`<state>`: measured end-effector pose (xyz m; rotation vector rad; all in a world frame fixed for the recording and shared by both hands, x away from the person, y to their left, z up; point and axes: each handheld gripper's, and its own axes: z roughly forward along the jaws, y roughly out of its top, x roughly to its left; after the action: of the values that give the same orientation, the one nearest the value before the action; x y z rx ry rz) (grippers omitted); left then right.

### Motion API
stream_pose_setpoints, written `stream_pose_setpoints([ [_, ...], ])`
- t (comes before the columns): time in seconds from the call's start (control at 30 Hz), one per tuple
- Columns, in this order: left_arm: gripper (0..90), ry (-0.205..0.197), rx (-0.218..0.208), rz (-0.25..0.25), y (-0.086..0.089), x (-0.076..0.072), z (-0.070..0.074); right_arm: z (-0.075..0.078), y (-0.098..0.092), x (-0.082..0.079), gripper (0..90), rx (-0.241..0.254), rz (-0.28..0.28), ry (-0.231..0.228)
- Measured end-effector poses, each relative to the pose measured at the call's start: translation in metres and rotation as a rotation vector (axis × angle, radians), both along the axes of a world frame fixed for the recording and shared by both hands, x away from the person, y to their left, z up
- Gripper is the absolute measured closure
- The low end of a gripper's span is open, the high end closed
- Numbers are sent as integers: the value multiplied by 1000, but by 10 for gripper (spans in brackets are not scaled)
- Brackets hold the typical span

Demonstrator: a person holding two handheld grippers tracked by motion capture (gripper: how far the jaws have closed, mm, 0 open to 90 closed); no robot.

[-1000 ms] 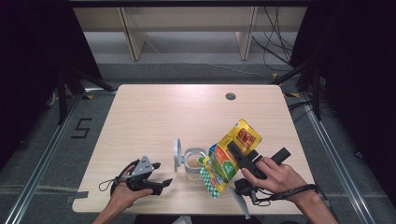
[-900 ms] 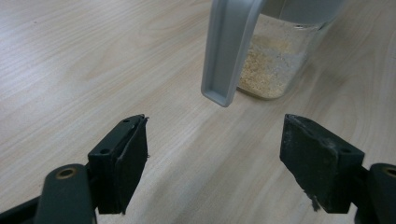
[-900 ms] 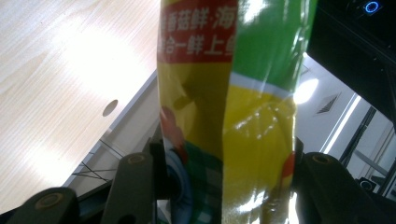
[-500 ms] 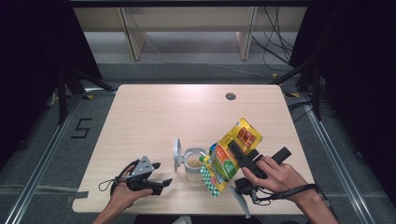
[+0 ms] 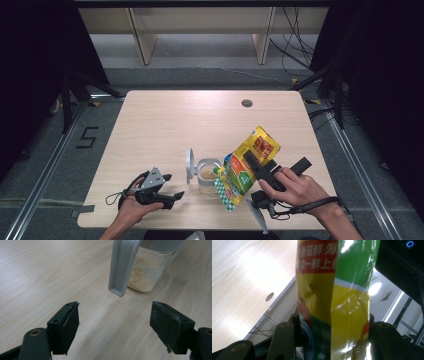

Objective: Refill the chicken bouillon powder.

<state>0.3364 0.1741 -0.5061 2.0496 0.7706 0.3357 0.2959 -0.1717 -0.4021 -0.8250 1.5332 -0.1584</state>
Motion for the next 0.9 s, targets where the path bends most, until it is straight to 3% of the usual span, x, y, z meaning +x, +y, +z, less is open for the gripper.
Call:
stream_pose_setpoints([
  [0.1,231,-19,40,-13,2,1,2,0,0,-1,565,5,-12,0],
  [0.27,231,-9,3,8,0,0,0,1,0,0,566,7,-7,-3],
  [0.3,231,-23,44,-11,2,1,2,1,-1,0,566,12,-2,-2],
  [0.33,231,-23,44,-11,2,1,2,1,-1,0,566,12,-2,-2],
  [0.37,231,-4,9,12,0,0,0,1,-1,0,566,10,1,-3],
  [0.47,231,-11,6,5,0,0,0,1,-1,1,567,6,2,0],
  [0.5,231,-16,31,-15,2,1,2,1,-1,1,567,10,1,0],
  [0.57,231,0,0,16,-1,0,0,0,-1,0,567,9,1,-8],
  [0.67,231,-29,11,-5,1,1,0,0,-2,-1,572,18,-8,-6],
  [0.73,232,-1,-8,10,0,0,0,0,-2,-1,573,14,-6,-7],
  [0.8,232,-9,5,10,0,0,0,0,-2,-1,573,16,-7,-4],
  [0.9,232,-10,-8,10,0,0,0,1,-1,-1,574,8,-8,1],
])
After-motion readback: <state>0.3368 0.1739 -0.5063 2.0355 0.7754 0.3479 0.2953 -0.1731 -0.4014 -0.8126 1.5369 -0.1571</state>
